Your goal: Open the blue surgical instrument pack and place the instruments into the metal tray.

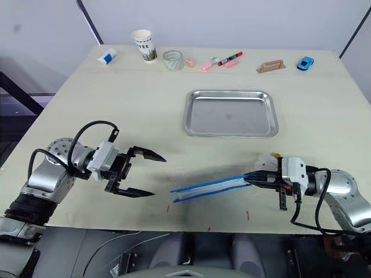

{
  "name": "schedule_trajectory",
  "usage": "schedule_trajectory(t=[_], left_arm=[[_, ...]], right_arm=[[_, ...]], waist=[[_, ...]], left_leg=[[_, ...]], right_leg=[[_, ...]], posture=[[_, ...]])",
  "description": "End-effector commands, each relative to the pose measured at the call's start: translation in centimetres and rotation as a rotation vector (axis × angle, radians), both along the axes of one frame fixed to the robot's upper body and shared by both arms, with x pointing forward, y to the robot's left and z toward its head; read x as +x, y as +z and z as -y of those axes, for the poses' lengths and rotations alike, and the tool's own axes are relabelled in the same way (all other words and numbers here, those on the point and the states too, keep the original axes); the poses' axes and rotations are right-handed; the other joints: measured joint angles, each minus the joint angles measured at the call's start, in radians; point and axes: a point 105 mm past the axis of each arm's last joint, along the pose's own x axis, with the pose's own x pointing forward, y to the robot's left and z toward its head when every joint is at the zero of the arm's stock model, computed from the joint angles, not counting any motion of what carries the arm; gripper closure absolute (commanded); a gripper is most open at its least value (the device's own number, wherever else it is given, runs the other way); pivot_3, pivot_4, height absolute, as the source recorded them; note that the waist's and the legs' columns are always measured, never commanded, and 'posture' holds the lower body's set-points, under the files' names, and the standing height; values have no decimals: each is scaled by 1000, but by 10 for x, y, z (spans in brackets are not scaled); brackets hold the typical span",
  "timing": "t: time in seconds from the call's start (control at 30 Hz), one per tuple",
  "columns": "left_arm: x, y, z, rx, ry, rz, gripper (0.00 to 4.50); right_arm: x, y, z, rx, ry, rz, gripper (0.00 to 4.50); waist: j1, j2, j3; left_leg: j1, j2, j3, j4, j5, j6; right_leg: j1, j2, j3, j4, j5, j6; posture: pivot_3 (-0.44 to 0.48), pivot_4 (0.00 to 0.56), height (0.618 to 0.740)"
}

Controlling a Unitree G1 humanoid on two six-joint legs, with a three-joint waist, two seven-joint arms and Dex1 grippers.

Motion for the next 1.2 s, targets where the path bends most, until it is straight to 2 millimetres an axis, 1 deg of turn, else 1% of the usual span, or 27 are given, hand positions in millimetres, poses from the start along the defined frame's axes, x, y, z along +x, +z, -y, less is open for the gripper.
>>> schedule_trajectory(t=[0.03,0.13,0.27,0.37,0.5,0.63,0.77,0.83,0.9,0.93,0.97,1.0,1.07,1.1,1.13,1.17,1.2], left_arm=[[0,-5,8,-21,-35,-5,0],[-9,-14,12,-18,-68,-61,0],[-11,-16,12,-11,-74,-82,0],[-6,-19,14,-22,-59,-72,0],[4,-18,21,-77,-10,-70,0],[8,-24,27,-92,1,-83,0],[16,-30,29,-117,44,-119,0],[26,-26,31,-188,104,-177,0],[29,-22,33,-224,117,-204,0],[30,-20,35,-238,114,-213,537],[30,-18,35,-246,109,-220,782],[28,-19,36,-240,97,-221,1281],[26,-20,36,-225,81,-220,1998],[26,-20,36,-234,83,-231,2606],[26,-20,36,-235,81,-234,2950],[25,-21,35,-228,77,-234,3101],[25,-22,35,-217,71,-229,3448]], right_arm=[[11,19,-1,45,-16,18,4463],[14,16,-2,43,-35,-19,4463],[13,14,-4,44,-39,-32,4463],[13,13,-5,45,-41,-35,4463],[14,12,-6,41,-40,-33,4463],[15,11,-6,37,-44,-44,4463],[16,10,-7,46,-50,-65,4463],[17,9,-7,39,-49,-66,4463],[17,8,-8,35,-49,-67,4463],[17,8,-8,34,-49,-67,4500],[17,8,-8,34,-48,-66,4500],[17,8,-8,26,-47,-64,4500],[17,7,-7,12,-43,-56,4500],[18,7,-8,16,-46,-55,4500],[18,7,-8,15,-47,-51,4500],[18,7,-8,16,-48,-50,4500],[19,7,-8,18,-50,-49,4500]], waist=[[0,0,0],[-1,0,0],[-1,0,0],[-1,0,0],[4,0,0],[4,0,0],[3,0,0],[3,0,0],[3,0,0],[3,0,0],[3,0,0],[1,0,0],[0,0,0],[0,0,0],[-1,0,0],[-1,0,0],[-2,0,0]], left_leg=[[0,0,0,0,0,0],[0,0,-1,0,0,0],[-2,0,-1,-1,0,0],[-2,0,-1,0,0,0],[-2,0,-1,0,0,0],[-2,0,-1,0,0,0],[-1,0,-1,0,0,0],[-1,0,-1,0,0,0],[-1,0,-1,0,0,0],[-1,0,-1,0,0,0],[-2,0,-2,0,0,0],[-2,0,-1,0,0,0],[-2,0,-2,0,0,0],[-2,0,-2,0,0,0],[-2,0,-2,0,0,0],[-2,0,-1,0,0,0],[-2,0,-2,0,0,0]], right_leg=[[0,0,0,0,0,0],[0,0,-1,0,0,0],[-1,0,-1,0,0,0],[-1,0,-1,0,0,0],[-1,0,-1,0,0,0],[-1,0,-1,0,0,0],[-1,0,-1,0,0,0],[-1,0,-1,1,0,0],[-1,0,-1,1,0,0],[-1,0,-1,1,0,0],[-1,0,-1,1,0,0],[-1,0,-1,0,0,0],[-1,0,-1,0,0,0],[-1,0,-1,0,0,0],[-1,0,-1,0,0,0],[-1,0,-1,0,0,0],[-1,0,-1,0,0,0]], posture=[[0,150,740],[0,150,740],[0,150,740],[0,150,740],[0,150,740],[0,150,740],[0,150,740],[0,150,740],[0,150,740],[0,150,740],[0,150,740],[0,150,740],[0,150,740],[0,150,740],[0,150,740],[0,150,740],[0,150,740]])
